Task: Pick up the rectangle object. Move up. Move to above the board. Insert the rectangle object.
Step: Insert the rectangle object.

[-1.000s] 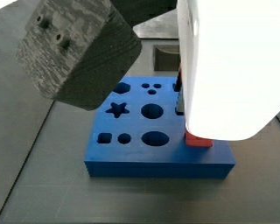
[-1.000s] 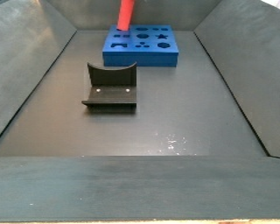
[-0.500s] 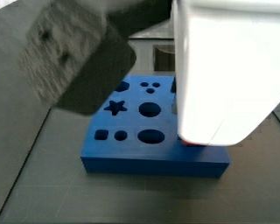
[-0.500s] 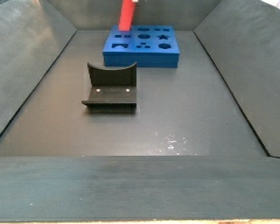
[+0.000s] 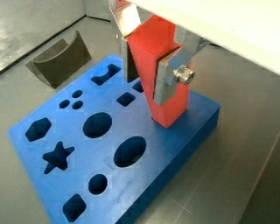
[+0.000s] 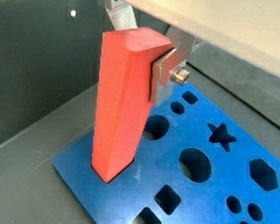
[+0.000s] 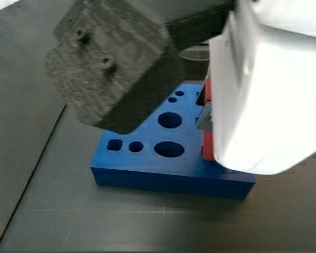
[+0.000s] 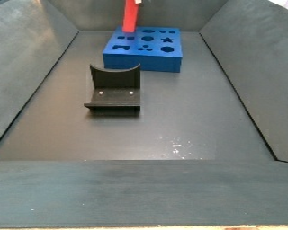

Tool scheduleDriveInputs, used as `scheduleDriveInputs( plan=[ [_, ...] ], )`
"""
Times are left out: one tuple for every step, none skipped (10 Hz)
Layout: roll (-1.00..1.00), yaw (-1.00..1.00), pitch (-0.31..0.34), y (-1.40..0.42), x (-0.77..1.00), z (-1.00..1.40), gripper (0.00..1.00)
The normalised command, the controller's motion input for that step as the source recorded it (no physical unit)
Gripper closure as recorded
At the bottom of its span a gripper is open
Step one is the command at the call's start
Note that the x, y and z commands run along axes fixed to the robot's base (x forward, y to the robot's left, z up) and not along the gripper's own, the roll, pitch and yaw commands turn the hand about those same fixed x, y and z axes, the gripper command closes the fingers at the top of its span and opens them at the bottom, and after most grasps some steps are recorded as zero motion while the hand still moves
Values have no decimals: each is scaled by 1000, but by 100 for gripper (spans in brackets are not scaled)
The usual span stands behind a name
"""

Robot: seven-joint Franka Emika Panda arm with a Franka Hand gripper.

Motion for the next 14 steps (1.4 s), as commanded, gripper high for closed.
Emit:
scheduleDriveInputs(
  plan=[
    [240,-169,769,-31,486,-377,100],
    [0,-197,726,0,531,-506,100],
    [0,-183,680,0,577,-560,100],
    [0,-186,737,0,566,-511,100],
    [0,-177,823,26,506,-431,100],
    [106,-74,731,0,337,-443,100],
    [-31,0,-111,71,-69,0,100],
    [-9,0,-14,0,0,0,100],
    [429,0,277,-151,117,-280,100],
    [714,0,551,-194,280,-314,100],
    [637,9,629,-234,380,-337,100],
    [-240,0,0,169,0,0,100],
    [0,0,0,0,0,0,0],
    [0,0,0,0,0,0,0]
  ],
)
